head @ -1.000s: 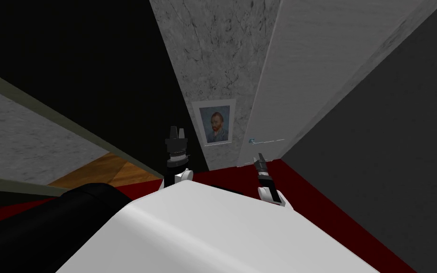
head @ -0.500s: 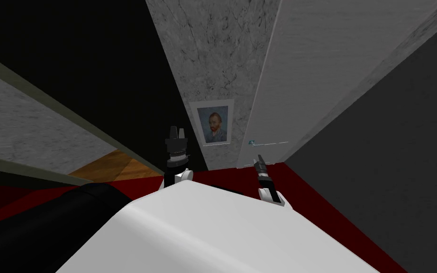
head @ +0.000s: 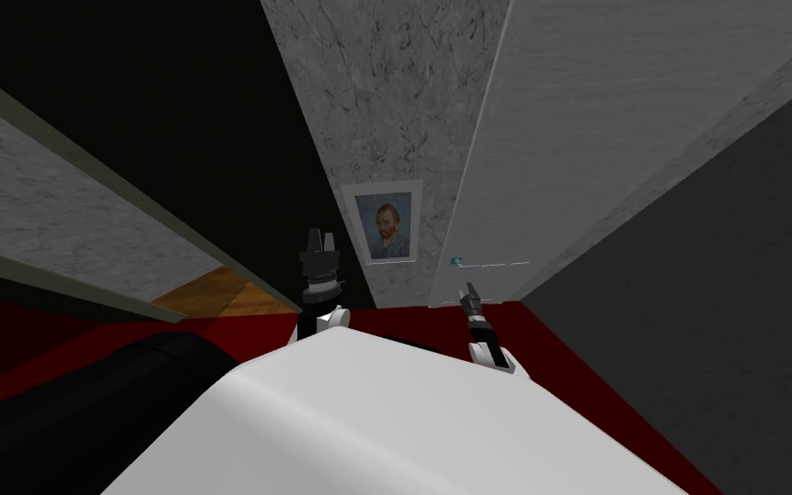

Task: Pull the door open

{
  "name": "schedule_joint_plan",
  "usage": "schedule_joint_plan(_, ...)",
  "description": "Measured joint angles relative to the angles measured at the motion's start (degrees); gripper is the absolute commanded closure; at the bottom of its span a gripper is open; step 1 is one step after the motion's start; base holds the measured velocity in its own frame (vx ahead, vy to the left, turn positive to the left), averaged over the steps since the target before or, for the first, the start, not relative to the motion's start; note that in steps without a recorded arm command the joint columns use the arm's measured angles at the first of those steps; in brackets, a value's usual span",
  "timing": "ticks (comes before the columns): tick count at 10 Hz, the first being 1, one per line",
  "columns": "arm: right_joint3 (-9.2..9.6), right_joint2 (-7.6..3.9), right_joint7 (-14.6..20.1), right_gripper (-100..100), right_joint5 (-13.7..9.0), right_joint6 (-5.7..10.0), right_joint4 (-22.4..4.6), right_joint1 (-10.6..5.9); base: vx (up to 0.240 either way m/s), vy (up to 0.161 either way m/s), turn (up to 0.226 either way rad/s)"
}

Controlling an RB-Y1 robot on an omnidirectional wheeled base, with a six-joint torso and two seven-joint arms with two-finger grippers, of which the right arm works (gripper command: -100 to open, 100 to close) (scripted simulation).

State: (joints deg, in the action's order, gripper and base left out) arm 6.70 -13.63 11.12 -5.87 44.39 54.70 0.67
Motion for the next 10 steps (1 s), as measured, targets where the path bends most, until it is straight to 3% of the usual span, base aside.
schedule_joint_plan(10, 1.14, -1.40, 0.9, -100, -0.4, 3.61, -11.8, -4.17, 0.034, -0.102, 0.097)
